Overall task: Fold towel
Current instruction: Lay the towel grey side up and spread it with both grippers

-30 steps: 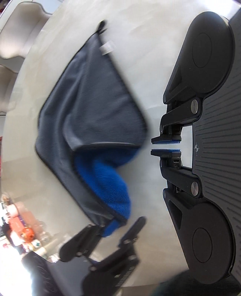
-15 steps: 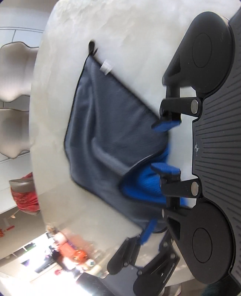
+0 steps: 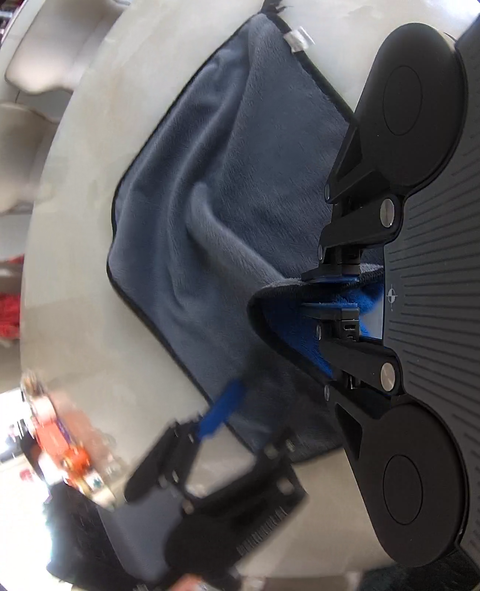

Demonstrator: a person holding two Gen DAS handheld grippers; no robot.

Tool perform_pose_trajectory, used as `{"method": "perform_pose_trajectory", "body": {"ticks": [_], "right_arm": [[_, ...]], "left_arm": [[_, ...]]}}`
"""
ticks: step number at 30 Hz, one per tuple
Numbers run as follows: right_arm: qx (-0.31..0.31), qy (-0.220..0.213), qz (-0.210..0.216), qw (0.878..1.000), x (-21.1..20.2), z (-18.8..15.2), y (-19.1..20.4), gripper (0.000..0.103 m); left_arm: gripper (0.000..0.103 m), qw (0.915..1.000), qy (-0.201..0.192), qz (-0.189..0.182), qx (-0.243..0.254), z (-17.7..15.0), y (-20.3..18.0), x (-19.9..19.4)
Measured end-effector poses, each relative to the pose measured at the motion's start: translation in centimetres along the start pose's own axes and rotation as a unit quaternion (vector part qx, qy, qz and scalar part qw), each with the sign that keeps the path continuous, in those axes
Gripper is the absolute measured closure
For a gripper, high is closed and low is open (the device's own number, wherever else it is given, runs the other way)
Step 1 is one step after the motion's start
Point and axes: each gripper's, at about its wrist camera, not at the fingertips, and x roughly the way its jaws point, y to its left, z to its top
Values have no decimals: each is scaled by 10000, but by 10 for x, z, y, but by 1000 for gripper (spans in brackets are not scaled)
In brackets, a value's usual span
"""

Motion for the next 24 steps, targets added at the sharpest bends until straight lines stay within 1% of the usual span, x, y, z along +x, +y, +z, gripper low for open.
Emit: {"method": "perform_pose_trajectory", "body": {"ticks": [1, 4, 6, 9, 11, 13, 16, 17, 18, 21, 23, 24], "right_arm": [[-74, 52, 20, 10000, -3, -3, 3, 94], [-332, 461, 16, 9984, -16, -23, 11, 95], [-386, 832, 10, 9958, -25, -41, 13, 95], [-361, 1216, -181, 9918, -33, -64, 11, 98], [-202, 1302, -170, 9911, -37, -74, 6, 97], [-93, 1275, -126, 9917, -42, -80, 5, 97], [-150, 1341, -91, 9908, -42, -84, 6, 91], [-155, 1405, -32, 9900, -42, -84, 5, 88], [-168, 1540, -14, 9879, -41, -84, 5, 87], [-373, 1848, -169, 9819, -43, -89, 9, 85], [-333, 1833, -310, 9820, -49, -89, 10, 81], [-252, 1697, -363, 9845, -53, -86, 9, 81]], "left_arm": [[36, 10000, 37, 10, 26, 0, 0, -1], [36, 9997, 121, 91, 169, -8, -5, -6], [36, 9994, 173, 157, 247, -16, -8, -11], [36, 9986, 276, 260, 372, -19, -15, -10], [36, 9982, 326, 252, 438, -24, -18, -12], [36, 9980, 382, 212, 465, -30, -20, -14], [35, 9971, 458, 225, 568, -35, -22, -15], [35, 9968, 483, 228, 592, -35, -23, -14], [35, 9965, 516, 231, 619, -36, -23, -14], [35, 9950, 629, 248, 735, -43, -28, -21], [35, 9944, 725, 193, 746, -46, -32, -24], [35, 9945, 713, 151, 757, -46, -34, -24]]}}
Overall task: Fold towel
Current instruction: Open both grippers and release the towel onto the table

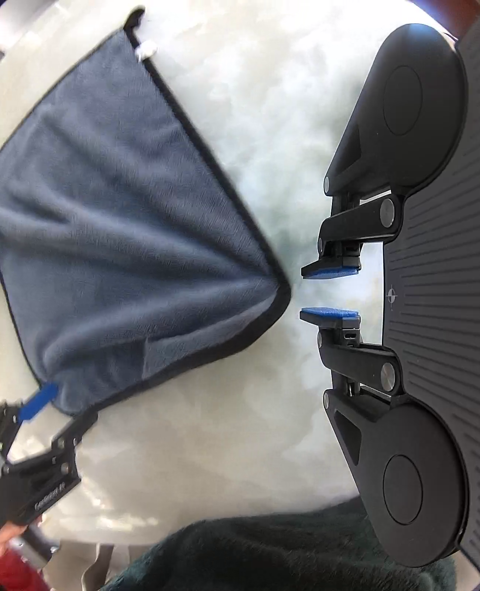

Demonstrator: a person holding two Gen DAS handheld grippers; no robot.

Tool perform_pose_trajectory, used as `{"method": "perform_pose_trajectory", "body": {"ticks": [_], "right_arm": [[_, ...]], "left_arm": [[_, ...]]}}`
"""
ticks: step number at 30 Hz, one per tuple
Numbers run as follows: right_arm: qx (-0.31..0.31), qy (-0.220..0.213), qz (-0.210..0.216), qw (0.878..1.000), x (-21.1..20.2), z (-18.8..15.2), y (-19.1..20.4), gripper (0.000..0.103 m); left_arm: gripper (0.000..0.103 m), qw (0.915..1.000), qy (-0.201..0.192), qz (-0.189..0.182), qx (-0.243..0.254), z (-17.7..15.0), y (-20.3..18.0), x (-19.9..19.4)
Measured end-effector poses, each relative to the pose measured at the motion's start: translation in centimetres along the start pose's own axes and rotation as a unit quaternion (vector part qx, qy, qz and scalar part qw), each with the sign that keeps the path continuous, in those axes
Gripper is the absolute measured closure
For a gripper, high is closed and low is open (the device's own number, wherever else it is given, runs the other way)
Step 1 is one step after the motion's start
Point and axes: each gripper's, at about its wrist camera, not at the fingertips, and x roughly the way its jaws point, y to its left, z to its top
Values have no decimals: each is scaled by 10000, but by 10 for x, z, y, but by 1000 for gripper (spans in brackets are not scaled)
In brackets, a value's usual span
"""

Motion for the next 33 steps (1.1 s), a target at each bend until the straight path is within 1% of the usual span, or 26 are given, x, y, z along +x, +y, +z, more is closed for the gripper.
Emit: {"method": "perform_pose_trajectory", "body": {"ticks": [1, 3, 4, 5, 6, 8, 10, 11, 13, 14, 16, 20, 23, 26, 27, 28, 29, 30, 31, 32, 33], "right_arm": [[91, -173, -41, 9998, -4, 1, -1, 80], [583, -881, 3, 9944, -15, 9, -3, 78], [803, -1130, 58, 9903, -15, 12, -2, 77], [1019, -1366, 112, 9853, -14, 15, -1, 77], [1148, -1432, 232, 9827, -10, 19, 3, 77], [1199, -1385, 306, 9826, -1, 25, 9, 77], [1352, -1204, 249, 9832, 8, 27, 8, 77], [1474, -1017, 229, 9836, 14, 27, 9, 77], [1388, -1028, 107, 9849, 14, 28, 17, 77], [1386, -914, 86, 9861, 15, 27, 19, 77], [1441, -857, 4, 9858, 15, 23, 21, 77], [1766, -841, 92, 9806, 11, 10, 13, 77], [1774, -783, 88, 9810, 10, 7, 13, 77], [1749, -535, 93, 9831, 10, 13, 9, 77], [1724, -531, 44, 9836, 6, 13, 11, 77], [1706, -595, 21, 9835, 3, 12, 10, 76], [1717, -792, -9, 9820, -5, 15, 4, 76], [1784, -1031, -97, 9785, -12, 19, -4, 76], [1853, -1193, -185, 9752, -17, 23, -11, 74], [1974, -1453, -384, 9687, -24, 32, -24, 71], [2062, -1652, -629, 9624, -27, 42, -35, 70]], "left_arm": [[35, 10000, -41, -52, 18, 0, -2, -2], [35, 9998, -147, -127, 23, 2, -6, -3], [35, 9998, -124, -137, -1, 1, -7, -4], [35, 9999, -68, -140, -26, 2, -8, -1], [35, 9999, -10, -138, -40, 4, -8, 4], [35, 9999, 23, -102, -26, 3, -10, 6], [35, 9998, 28, -139, -150, 1, -8, 6], [35, 9995, 34, -182, -258, 0, -6, 6], [35, 9988, 40, -230, -420, -5, -3, 4], [35, 9988, 39, -226, -440, -7, -3, 3], [35, 9988, 52, -211, -443, -11, -6, 3], [35, 9979, 70, -240, -592, -21, -6, -2], [36, 9969, 181, -292, -702, -28, -7, -5], [37, 9964, 297, -258, -751, -30, -8, -8], [37, 9965, 265, -248, -750, -29, -7, -11], [37, 9967, 221, -253, -740, -27, -7, -13], [37, 9972, 92, -257, -691, -20, -5, -18], [36, 9979, -128, -223, -593, -8, -3, -26], [36, 9981, -251, -190, -536, -2, -1, -30], [35, 9981, -384, -127, -465, 9, 2, -33], [35, 9976, -619, 13, -318, 29, 6, -36]]}}
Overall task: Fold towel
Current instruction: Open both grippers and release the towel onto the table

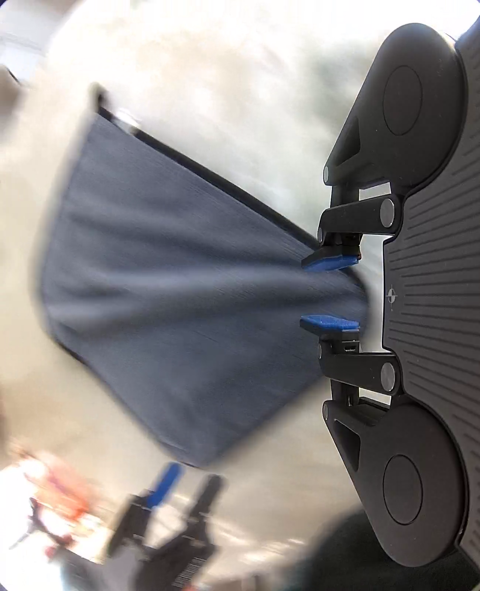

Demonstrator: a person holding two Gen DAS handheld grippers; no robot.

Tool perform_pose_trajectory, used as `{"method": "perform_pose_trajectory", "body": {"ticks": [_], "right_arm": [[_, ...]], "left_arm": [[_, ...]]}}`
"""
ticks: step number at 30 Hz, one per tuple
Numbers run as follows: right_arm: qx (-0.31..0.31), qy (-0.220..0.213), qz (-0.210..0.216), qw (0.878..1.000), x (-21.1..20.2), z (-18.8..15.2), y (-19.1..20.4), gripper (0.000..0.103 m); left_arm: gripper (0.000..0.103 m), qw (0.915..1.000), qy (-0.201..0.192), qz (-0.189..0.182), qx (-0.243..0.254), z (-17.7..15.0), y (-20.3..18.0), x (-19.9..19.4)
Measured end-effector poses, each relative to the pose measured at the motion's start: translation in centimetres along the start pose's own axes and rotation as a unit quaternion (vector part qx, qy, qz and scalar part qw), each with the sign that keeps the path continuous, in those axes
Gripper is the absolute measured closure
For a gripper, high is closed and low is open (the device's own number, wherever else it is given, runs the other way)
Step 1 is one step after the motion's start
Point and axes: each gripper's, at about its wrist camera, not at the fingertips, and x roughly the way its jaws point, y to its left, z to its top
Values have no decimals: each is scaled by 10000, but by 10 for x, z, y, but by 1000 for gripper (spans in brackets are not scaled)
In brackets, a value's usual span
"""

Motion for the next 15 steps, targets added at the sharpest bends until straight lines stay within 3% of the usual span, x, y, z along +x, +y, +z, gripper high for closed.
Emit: {"method": "perform_pose_trajectory", "body": {"ticks": [1, 6, 10, 15], "right_arm": [[64, -239, -219, 9995, 3, 14, -6, 67], [170, -565, -924, 9940, 32, 70, -36, 67], [424, -684, -1000, 9917, 53, 96, -64, 67], [451, -686, -1014, 9915, 78, 113, -86, 67]], "left_arm": [[34, 9996, -202, 109, 146, 18, 3, 2], [31, 9964, -659, 316, 419, 92, 25, 25], [29, 9955, -762, 423, 370, 144, 46, 51], [27, 9968, -756, 259, 22, 174, 70, 77]]}}
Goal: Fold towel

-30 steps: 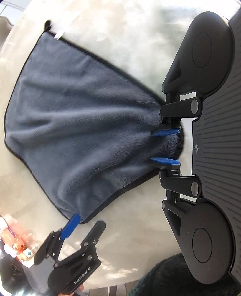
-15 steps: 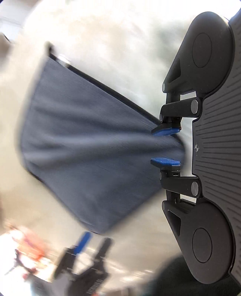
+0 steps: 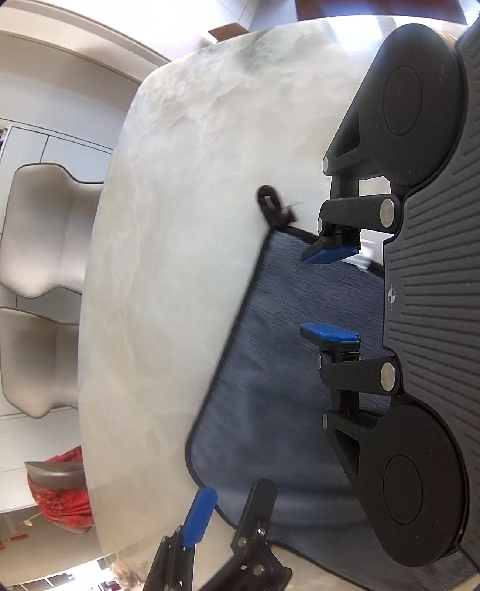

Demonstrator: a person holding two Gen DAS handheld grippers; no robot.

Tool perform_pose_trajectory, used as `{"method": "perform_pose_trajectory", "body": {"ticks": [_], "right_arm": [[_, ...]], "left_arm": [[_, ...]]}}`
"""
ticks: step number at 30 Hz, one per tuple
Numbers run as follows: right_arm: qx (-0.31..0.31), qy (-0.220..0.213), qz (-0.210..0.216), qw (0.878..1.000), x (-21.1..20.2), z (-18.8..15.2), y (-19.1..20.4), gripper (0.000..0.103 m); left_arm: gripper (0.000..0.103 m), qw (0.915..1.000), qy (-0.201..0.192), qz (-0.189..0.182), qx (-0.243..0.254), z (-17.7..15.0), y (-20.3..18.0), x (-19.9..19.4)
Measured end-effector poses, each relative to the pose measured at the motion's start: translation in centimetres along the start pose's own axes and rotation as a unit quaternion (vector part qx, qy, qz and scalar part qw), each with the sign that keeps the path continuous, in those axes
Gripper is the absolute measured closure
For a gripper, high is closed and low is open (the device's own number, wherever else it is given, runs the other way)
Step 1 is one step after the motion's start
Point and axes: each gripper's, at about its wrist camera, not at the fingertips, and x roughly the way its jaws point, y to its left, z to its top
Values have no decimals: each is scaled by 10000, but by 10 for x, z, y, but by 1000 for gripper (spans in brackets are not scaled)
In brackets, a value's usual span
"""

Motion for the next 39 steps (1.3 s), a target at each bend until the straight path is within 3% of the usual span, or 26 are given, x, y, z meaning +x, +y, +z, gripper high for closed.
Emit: {"method": "perform_pose_trajectory", "body": {"ticks": [6, 9, 12, 14, 20, 23, 26, 27, 28, 30, 34, 39], "right_arm": [[-94, 174, -146, 9997, 22, -3, -7, 67], [-26, 179, -209, 9996, 33, 3, -10, 65], [-150, 123, -461, 9987, 40, 8, -10, 53], [-195, 68, -710, 9973, 44, 10, -13, 36], [-87, 44, -794, 9968, 56, 23, -33, 26], [-294, -18, -914, 9954, 57, 23, -31, 26], [-409, -139, -1701, 9845, 64, 24, -33, 40], [-281, -114, -1601, 9866, 65, 26, -39, 46], [-104, -77, -1377, 9904, 64, 28, -43, 59], [284, -197, -851, 9958, 48, 26, -48, 59], [39, -380, -702, 9968, 20, 8, -27, 55], [547, -253, -724, 9956, 16, -17, -20, 53]], "left_arm": [[25, 9995, 271, -108, -142, -3, 10, 23], [18, 9995, 211, -138, -198, -6, 12, 26], [18, 9996, 168, 41, -211, -3, 12, 25], [18, 9995, 138, 263, -52, 0, 11, 28], [14, 9981, 110, 576, 213, 10, 9, 32], [12, 9981, 50, 605, 131, 15, 12, 32], [8, 9979, 47, 640, 122, 16, 11, 34], [8, 9977, 53, 657, 124, 16, 13, 36], [8, 9976, 72, 680, 97, 16, 14, 36], [8, 9979, 61, 639, -33, 16, 14, 35], [8, 9986, -73, 472, -248, 4, 18, 23], [8, 9984, -75, 532, -165, -18, 16, 13]]}}
